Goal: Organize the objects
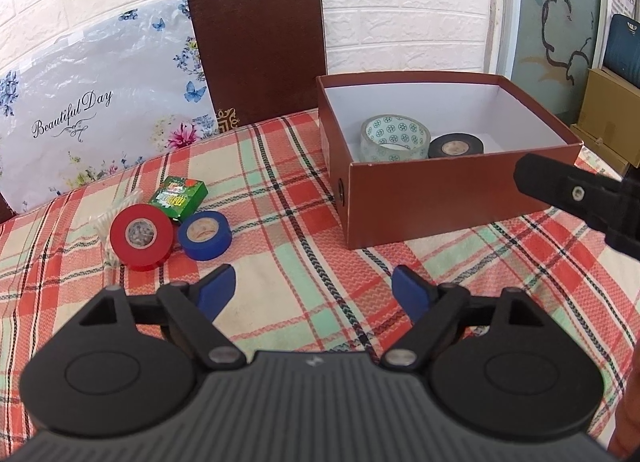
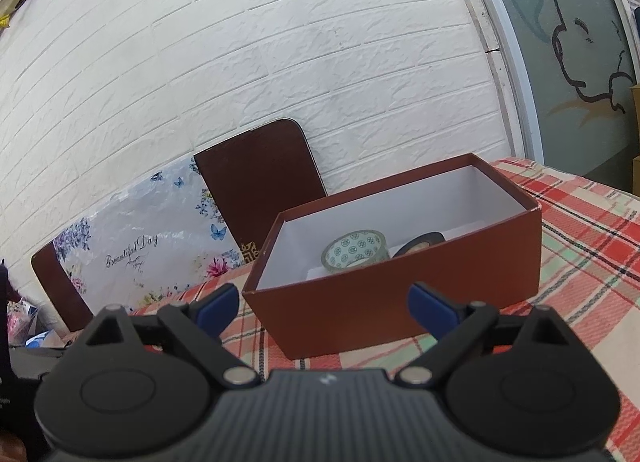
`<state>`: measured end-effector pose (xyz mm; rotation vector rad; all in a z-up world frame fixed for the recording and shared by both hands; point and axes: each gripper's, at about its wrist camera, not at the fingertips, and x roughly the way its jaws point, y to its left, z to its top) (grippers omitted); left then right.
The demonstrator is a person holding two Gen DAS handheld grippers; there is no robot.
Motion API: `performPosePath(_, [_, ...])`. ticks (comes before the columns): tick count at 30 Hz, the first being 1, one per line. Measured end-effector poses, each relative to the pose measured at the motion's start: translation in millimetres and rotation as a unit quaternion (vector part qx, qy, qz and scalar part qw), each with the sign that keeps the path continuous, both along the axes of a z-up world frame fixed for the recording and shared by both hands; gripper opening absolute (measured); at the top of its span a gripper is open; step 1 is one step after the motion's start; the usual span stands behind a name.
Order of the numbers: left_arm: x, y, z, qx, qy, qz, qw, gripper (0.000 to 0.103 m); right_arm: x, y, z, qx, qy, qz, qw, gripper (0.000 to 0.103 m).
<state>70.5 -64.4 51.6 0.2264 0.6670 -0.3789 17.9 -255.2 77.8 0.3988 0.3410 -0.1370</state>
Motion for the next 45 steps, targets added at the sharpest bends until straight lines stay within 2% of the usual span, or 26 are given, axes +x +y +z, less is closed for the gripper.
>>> performPosePath(13, [15.5, 27.3, -17.6, -0.009, 0.018, 0.027, 0.9994, 0.088, 13.6, 22.3, -2.1, -0.022, 0.022, 0.029, 0.999, 0.096])
performPosePath(17, [25.3, 59.5, -26.5, -0.026, 0.019, 0.057, 0.9978, 0.089, 20.6, 41.2, -4.6, -0.049, 0.031, 0.062, 0.996, 0.094])
performPosePath(20, [34.8, 96.8, -32.5, -0.031, 0.008, 0.101, 0.9943, 0.089, 27.8, 59.3, -9.9, -0.065, 0.042, 0.097, 0.992, 0.093])
performPosePath(23, [46.0, 143.3, -41.2, -0.032, -0.007, 0.169, 0.9851, 0.091, 38.2, 79.9, -17.6, -0.08, 0.057, 0.137, 0.986, 0.091])
performPosePath(27, [61.2, 203.3, -64.9, -0.018, -0.016, 0.274, 0.9613, 0.093, 58.4, 112.7, -29.8, -0.12, 0.073, 0.189, 0.972, 0.091])
performPosePath(29, [64.7, 224.8, -83.7, -0.008, -0.02, 0.31, 0.9507, 0.095, 73.9, 131.1, -35.5, -0.149, 0.079, 0.214, 0.962, 0.089])
performPosePath(30, [62.7, 234.4, -92.5, -0.025, -0.026, 0.318, 0.9475, 0.097, 82.1, 141.3, -37.7, -0.165, 0.077, 0.227, 0.957, 0.089])
performPosePath(31, [57.0, 244.7, -90.8, -0.069, -0.035, 0.32, 0.9441, 0.098, 92.9, 153.0, -39.8, -0.184, 0.071, 0.242, 0.95, 0.089])
performPosePath(32, [55.9, 248.1, -87.6, -0.086, -0.038, 0.321, 0.9425, 0.098, 102.7, 162.9, -42.1, -0.2, 0.063, 0.253, 0.945, 0.089])
performPosePath(34, [57.2, 240.8, -88.9, -0.074, -0.042, 0.313, 0.946, 0.098, 128.9, 184.6, -51.0, -0.238, 0.05, 0.274, 0.93, 0.09])
performPosePath(36, [58.6, 231.2, -89.3, -0.062, -0.047, 0.287, 0.9547, 0.098, 155.7, 200.7, -61.8, -0.256, 0.047, 0.29, 0.921, 0.09])
performPosePath(38, [58.7, 225.8, -90.1, -0.052, -0.052, 0.276, 0.9584, 0.096, 180.3, 211.4, -69.8, -0.256, 0.046, 0.296, 0.919, 0.093])
performPosePath(40, [59.3, 227.7, -90.9, -0.059, -0.052, 0.272, 0.9592, 0.096, 203.6, 221.2, -75.8, -0.249, 0.051, 0.297, 0.92, 0.095])
performPosePath(42, [60.2, 231.9, -92.8, -0.066, -0.049, 0.273, 0.9585, 0.096, 225.9, 232.1, -82.2, -0.251, 0.068, 0.297, 0.919, 0.09])
performPosePath(43, [59.5, 232.5, -93.6, -0.067, -0.05, 0.273, 0.9584, 0.096, 234.9, 236.0, -87.1, -0.252, 0.083, 0.303, 0.915, 0.078])
performPosePath(45, [59.9, 232.7, -94.2, -0.069, -0.051, 0.271, 0.9588, 0.096, 237.5, 237.8, -90.5, -0.248, 0.088, 0.296, 0.918, 0.077])
